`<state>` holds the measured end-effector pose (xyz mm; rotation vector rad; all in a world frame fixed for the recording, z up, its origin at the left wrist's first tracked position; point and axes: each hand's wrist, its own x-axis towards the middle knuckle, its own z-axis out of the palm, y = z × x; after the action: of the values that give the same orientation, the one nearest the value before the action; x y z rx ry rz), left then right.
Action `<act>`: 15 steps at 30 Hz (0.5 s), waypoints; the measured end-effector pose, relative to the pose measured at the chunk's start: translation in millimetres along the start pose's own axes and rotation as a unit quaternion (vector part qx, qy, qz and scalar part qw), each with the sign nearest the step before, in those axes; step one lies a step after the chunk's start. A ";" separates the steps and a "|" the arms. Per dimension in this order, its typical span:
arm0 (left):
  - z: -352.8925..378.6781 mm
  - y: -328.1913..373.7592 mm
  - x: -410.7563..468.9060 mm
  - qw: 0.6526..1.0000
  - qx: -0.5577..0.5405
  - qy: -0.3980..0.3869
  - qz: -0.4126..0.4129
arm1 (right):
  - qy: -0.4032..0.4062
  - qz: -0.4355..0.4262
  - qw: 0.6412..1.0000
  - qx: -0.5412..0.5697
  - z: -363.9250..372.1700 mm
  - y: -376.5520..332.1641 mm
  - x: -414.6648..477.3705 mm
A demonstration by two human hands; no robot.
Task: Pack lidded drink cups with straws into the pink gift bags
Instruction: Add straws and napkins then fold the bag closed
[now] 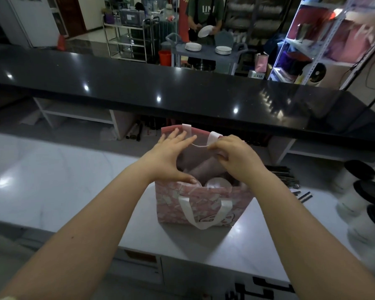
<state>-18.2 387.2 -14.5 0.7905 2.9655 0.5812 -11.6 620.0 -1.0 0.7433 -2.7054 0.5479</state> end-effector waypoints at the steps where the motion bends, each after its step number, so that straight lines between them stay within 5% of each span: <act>1: -0.9 1.1 -2.3 1.000 -0.023 0.017 0.001 | 0.027 0.006 0.999 0.021 -4.2 1.3 -3.7; 5: -0.3 3.6 -13.9 0.982 -0.132 0.138 -0.001 | 0.140 0.070 0.980 0.126 -20.4 11.7 -25.1; 9: 12.4 -1.1 -32.2 0.918 -0.289 0.267 -0.056 | 0.216 0.186 0.903 0.322 -15.9 24.5 -62.8; 12: 32.9 -7.3 -57.1 0.862 -0.406 0.291 -0.088 | 0.191 0.238 0.813 0.496 4.7 31.4 -91.5; 15: 60.1 -7.7 -75.6 0.822 -0.497 0.260 -0.099 | 0.116 0.246 0.775 0.570 26.9 34.0 -107.1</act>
<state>50.8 365.4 -79.0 0.2049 2.3929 2.3103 54.3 681.5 -73.3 0.0847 -2.0571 2.3079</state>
